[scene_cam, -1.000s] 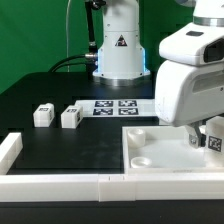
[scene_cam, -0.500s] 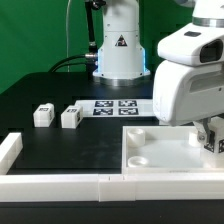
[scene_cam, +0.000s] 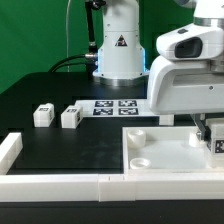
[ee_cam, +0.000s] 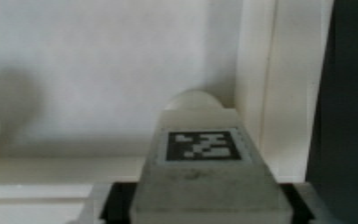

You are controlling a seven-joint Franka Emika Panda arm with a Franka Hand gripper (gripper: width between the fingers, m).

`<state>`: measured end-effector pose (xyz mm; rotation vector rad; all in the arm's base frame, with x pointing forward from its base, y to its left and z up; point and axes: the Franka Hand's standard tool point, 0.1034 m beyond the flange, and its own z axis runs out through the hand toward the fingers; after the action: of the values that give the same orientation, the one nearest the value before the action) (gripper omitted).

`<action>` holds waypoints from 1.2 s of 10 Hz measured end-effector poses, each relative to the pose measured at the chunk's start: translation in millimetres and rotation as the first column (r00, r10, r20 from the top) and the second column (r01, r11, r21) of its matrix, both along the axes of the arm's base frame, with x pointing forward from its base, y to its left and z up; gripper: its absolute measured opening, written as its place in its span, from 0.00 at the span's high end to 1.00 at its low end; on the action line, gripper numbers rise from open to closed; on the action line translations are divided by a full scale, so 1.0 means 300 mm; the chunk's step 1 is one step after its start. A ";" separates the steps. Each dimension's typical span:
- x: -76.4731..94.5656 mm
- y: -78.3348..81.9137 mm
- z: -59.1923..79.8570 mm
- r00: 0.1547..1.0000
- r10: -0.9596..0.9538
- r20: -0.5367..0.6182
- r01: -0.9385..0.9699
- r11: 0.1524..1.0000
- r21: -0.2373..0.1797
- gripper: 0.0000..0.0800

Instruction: Assemble one leg

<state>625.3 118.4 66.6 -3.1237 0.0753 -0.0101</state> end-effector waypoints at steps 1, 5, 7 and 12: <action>0.000 0.001 0.000 0.992 -0.127 -0.003 0.127 0.992 0.003 0.64; -0.004 -0.044 0.000 0.847 -0.532 0.001 0.532 0.847 -0.018 0.63; -0.008 -0.087 0.001 0.752 -0.659 0.017 0.659 0.751 -0.042 0.62; -0.010 -0.099 -0.002 0.746 -0.666 0.022 0.666 0.744 -0.052 0.41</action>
Offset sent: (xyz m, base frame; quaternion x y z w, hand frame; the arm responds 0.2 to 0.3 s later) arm -0.0041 -0.0020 0.0009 -0.0037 0.0174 0.3479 0.9374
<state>622.3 88.8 66.2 -2.9469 1.2066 -0.0239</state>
